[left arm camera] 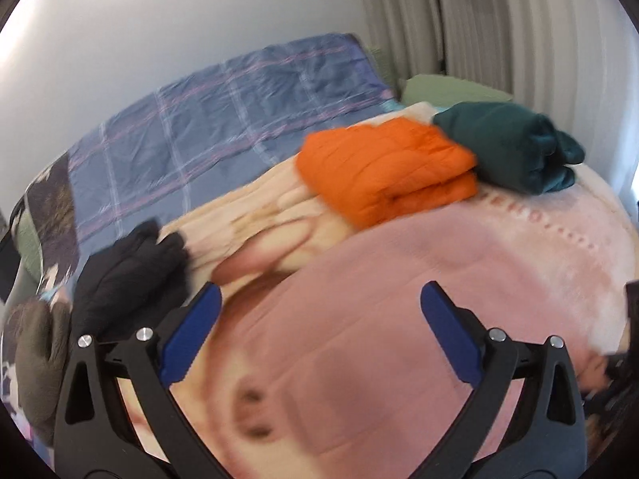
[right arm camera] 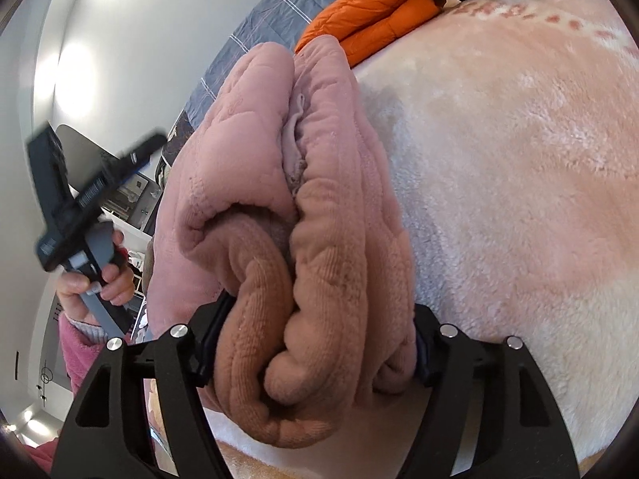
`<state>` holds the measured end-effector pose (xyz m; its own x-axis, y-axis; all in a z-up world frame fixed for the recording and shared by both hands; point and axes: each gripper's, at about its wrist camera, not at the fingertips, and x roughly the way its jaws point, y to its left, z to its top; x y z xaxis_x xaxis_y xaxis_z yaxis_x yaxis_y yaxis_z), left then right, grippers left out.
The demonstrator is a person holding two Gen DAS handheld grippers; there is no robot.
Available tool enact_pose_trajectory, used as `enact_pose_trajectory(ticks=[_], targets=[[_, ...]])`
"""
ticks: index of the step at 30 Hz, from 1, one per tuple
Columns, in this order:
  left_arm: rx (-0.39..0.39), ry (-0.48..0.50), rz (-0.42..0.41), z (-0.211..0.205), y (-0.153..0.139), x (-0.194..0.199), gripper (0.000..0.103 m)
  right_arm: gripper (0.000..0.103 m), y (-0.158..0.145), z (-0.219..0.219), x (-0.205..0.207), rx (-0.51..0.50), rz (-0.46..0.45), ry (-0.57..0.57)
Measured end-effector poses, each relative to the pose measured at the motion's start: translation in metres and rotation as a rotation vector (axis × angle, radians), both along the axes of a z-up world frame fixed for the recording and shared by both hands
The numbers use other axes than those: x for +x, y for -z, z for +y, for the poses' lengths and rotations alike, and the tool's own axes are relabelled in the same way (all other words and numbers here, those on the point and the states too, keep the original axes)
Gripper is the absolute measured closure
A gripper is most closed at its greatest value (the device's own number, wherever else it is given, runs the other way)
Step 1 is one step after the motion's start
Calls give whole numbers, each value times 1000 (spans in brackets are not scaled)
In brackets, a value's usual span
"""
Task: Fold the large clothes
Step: 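Lift the pink jacket bundle with both grippers off the blanket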
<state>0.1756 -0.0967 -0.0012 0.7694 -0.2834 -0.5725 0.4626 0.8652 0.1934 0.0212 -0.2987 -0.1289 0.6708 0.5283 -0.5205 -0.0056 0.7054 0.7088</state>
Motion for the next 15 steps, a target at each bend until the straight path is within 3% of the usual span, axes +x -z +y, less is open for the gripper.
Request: enact_pose_trajectory(ticks=[3,8,11,15], targets=[[-96,-23,140,38,21,22,2,31,2,-1,-5,-3,-4,-5],[-463,59,458,78,68,67,2,28,3,1,-1,-12,-8,-6],[-558,97,574,78,97,85,2,25,4,3,0,-14,-8,-4],[-631,142,614,75,110,95,2,22,3,4,0,-13,-7,-4]])
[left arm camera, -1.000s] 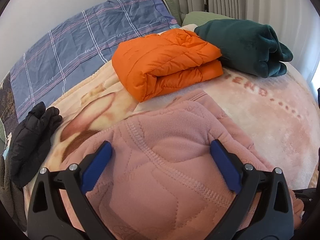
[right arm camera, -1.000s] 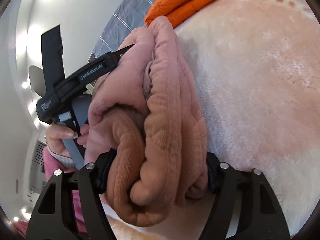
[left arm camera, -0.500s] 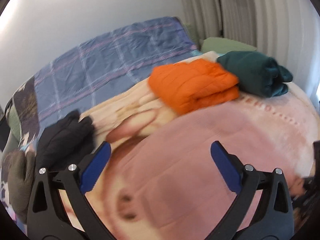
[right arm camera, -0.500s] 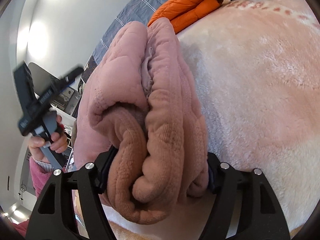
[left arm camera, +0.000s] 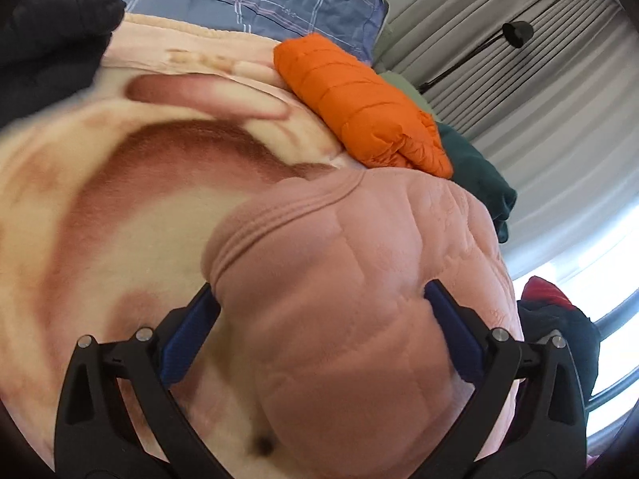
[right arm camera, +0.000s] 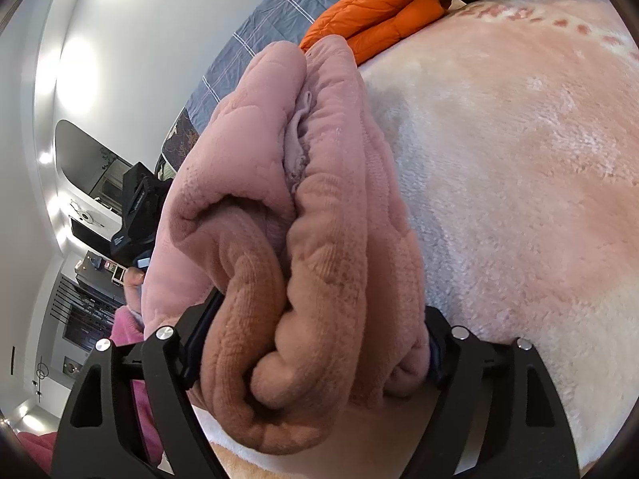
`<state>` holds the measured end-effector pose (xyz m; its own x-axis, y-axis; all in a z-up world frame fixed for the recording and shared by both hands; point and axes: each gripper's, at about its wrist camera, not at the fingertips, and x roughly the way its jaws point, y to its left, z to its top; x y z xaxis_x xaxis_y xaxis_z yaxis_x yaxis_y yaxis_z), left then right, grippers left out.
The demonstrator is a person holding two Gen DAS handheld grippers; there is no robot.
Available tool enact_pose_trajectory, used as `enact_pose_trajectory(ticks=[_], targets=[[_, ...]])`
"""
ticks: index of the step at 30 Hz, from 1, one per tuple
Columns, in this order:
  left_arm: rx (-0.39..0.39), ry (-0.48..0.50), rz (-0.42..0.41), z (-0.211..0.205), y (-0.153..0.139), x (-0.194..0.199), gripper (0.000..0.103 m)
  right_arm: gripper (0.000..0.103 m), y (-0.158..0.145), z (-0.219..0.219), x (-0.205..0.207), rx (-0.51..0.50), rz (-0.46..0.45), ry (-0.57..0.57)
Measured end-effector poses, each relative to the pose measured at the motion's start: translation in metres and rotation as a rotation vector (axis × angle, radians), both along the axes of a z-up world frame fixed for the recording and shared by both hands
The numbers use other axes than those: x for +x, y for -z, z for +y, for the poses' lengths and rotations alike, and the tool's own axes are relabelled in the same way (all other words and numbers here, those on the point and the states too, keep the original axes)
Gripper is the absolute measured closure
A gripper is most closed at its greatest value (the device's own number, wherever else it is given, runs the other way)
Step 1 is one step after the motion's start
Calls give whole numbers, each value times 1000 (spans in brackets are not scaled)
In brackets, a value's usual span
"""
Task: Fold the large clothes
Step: 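Lift the pink jacket bundle with both grippers off the blanket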
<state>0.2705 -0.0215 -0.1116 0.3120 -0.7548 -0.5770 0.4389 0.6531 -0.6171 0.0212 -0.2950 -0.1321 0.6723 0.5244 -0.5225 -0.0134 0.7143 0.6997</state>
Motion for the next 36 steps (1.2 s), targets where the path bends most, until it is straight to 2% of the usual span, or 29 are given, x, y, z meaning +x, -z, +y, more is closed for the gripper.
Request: enact_pose_trajectory(ticks=[7,9,11,12,13,14,17,19,22,36], targets=[[-31,8,7,0,8,7,2,19,-1,2,2,0,5,4],[-18,-1,1,-1,7,6,2,20,-3,3,1,-7,6,10],[36,-26,-54,-2,-2,-4,2,27,-10,9,-1,-56,-10,21],[75,-34,-114,-4,-10,-12,6,29,-18,15,-4,-111,-34,26],[102,-28,-173,-8,-19,-19,27,34,-23,19,-7,-143,-51,29],[120,-6,-228,-12,-31,-30,41,38,-29,22,-9,-162,-66,31],[174,-6,-332,-15,-57,-53,52,42,-44,28,-19,-197,-108,33],[150,-15,-349,-7,-69,-63,55,43,-54,34,-30,-225,-147,23],[120,-45,-376,5,-82,-79,57,43,-66,42,-44,-240,-195,8],[120,-146,-553,46,-142,-143,57,43,-102,58,-61,-233,-330,-73]])
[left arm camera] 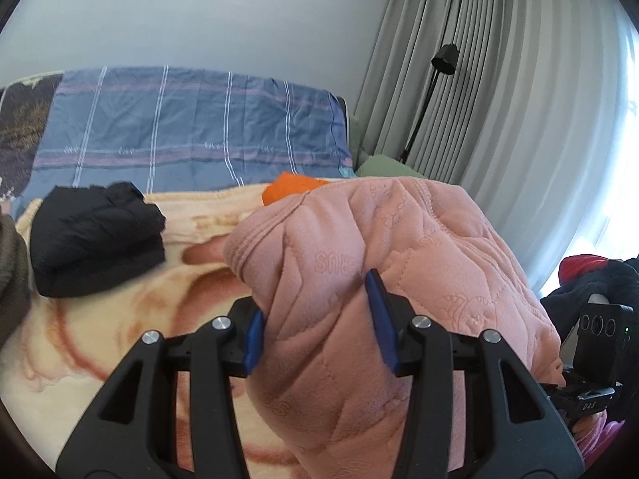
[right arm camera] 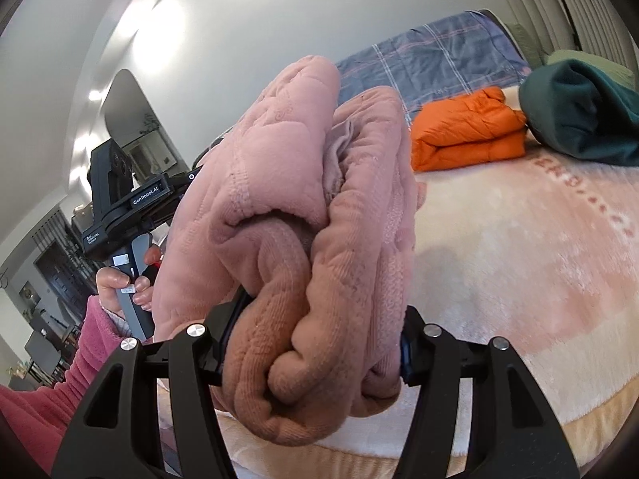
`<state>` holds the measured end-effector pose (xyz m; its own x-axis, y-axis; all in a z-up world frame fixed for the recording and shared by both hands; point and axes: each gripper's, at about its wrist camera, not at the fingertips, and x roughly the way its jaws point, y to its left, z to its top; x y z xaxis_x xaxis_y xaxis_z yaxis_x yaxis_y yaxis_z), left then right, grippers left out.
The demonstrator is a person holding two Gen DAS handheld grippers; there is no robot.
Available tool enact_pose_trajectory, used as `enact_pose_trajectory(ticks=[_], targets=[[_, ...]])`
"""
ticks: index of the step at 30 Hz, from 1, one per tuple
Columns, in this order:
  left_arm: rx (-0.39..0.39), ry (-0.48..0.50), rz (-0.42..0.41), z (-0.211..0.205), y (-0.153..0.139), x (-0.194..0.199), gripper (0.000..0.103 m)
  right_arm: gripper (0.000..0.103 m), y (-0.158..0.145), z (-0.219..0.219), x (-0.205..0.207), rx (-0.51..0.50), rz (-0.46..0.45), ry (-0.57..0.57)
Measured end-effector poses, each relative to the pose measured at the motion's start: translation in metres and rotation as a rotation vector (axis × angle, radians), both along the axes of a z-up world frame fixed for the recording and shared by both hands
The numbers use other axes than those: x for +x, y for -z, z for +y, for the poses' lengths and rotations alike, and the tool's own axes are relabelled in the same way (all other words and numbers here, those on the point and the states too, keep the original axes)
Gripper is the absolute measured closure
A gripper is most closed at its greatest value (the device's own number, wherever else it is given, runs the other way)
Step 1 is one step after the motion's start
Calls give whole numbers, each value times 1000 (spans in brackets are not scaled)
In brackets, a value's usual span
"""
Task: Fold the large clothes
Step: 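Lift the pink jacket bundle with both grippers off the blanket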
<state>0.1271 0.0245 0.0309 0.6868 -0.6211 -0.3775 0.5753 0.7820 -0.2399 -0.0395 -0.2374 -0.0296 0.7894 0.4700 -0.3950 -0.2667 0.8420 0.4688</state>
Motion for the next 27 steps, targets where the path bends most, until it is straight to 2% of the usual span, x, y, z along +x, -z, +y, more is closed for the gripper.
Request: enact_pose_trajectory(ticks=[4,8,13,19,22,27], targets=[[15,-16,-33,5,-15,1,57,43,-7,3,13,-4,-17,-26],[51,-49,-76,3,-35,15,58,43,-20,3,43,-13,-35,-54],[70,-101,-151,0,-71,42,60,43,-42,1,96,-4,-104,-96],[107,-176,-208,-11,-118,95,60,43,-64,-7,171,41,-156,-106],[153,-225,-226,-22,-131,125,61,43,-69,-9,207,53,-156,-93],[293,-296,-269,-44,-138,171,63,43,-63,-10,264,62,-121,-101]])
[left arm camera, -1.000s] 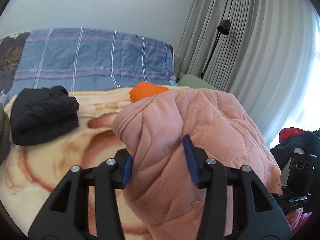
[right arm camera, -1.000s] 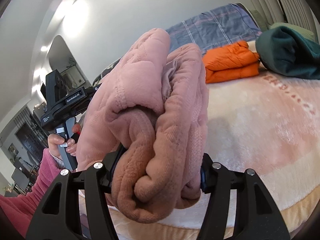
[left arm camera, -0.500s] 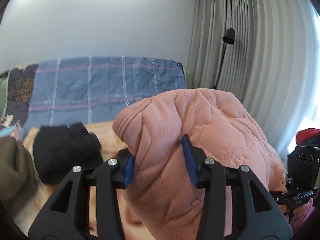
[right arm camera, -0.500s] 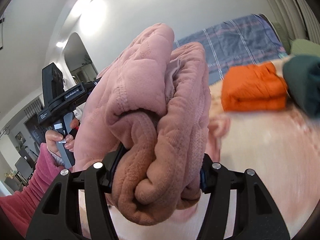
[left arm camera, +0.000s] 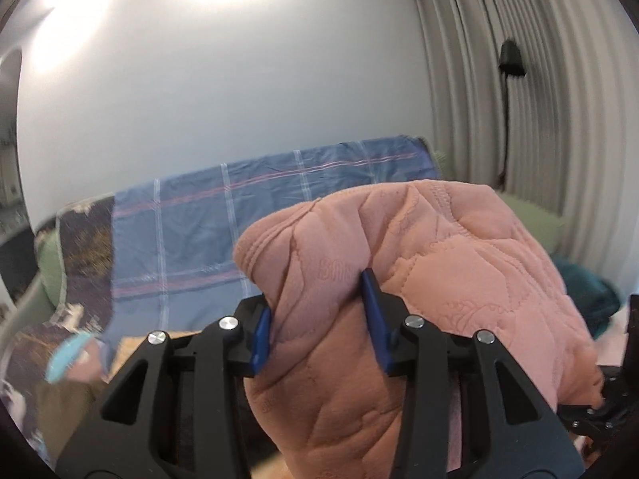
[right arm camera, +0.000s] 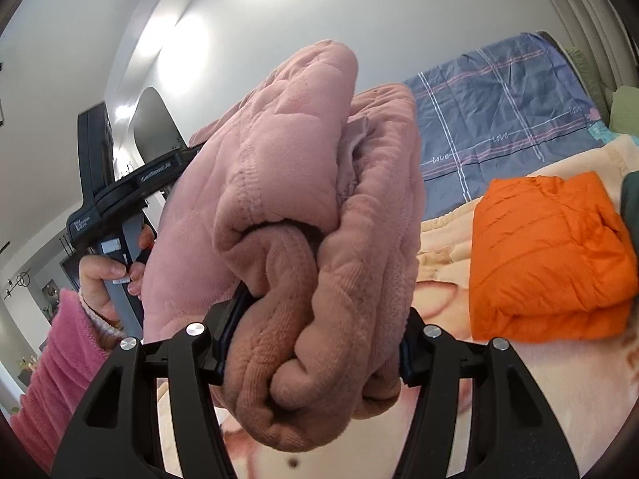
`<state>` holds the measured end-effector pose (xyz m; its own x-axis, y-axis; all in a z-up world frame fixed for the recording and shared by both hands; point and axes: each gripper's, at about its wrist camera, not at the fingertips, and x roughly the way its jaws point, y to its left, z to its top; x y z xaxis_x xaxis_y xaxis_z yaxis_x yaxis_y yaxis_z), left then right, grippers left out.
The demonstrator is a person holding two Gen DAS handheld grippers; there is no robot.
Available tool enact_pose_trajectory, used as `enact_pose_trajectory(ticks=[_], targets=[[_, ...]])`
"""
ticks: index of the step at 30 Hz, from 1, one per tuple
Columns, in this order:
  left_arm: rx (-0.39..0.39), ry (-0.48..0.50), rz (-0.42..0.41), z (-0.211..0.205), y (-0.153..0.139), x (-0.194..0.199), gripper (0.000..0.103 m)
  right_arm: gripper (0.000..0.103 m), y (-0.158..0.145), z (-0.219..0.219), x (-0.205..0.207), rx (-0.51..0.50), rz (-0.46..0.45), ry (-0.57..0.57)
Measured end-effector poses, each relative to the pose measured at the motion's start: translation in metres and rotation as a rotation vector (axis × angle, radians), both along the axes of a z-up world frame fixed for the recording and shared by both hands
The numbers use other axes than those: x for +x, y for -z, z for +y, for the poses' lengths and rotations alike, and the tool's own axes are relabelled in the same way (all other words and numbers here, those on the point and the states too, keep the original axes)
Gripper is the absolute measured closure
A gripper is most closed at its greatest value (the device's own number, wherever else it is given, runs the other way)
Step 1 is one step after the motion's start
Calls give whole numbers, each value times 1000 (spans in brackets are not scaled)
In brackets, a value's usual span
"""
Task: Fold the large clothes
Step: 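Lift the pink jacket bundle with both grippers off the blanket, then lower the pink bundle beside the orange jacket and open both grippers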
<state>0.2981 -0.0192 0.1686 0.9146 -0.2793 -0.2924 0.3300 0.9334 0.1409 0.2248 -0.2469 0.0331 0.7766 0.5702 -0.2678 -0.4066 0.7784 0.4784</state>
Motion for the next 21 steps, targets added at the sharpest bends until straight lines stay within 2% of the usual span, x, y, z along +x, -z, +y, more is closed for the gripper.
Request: enact_pose_trajectory(ticks=[4,10,14,16,17,18,20,21], targets=[[52,-60,17,-9,9,46,65,43,15,1,45,-10,23,16],[15,-114,84,-9,42,120,67,43,53,4,108,23,96,39],[20,-224,141,-11,77,176,71,43,94,17,158,2,187,70],[71,-289,203,-12,111,203,72,43,126,30,179,-95,266,134],[104,-305,230,-13,127,209,85,43,145,39,185,-181,290,182],[151,-293,249,-18,144,212,87,44,154,46,185,-227,262,211],[265,-253,264,-30,180,208,83,45,157,51,184,-262,254,284],[305,-235,266,-33,193,203,80,45,157,46,187,-223,278,299]])
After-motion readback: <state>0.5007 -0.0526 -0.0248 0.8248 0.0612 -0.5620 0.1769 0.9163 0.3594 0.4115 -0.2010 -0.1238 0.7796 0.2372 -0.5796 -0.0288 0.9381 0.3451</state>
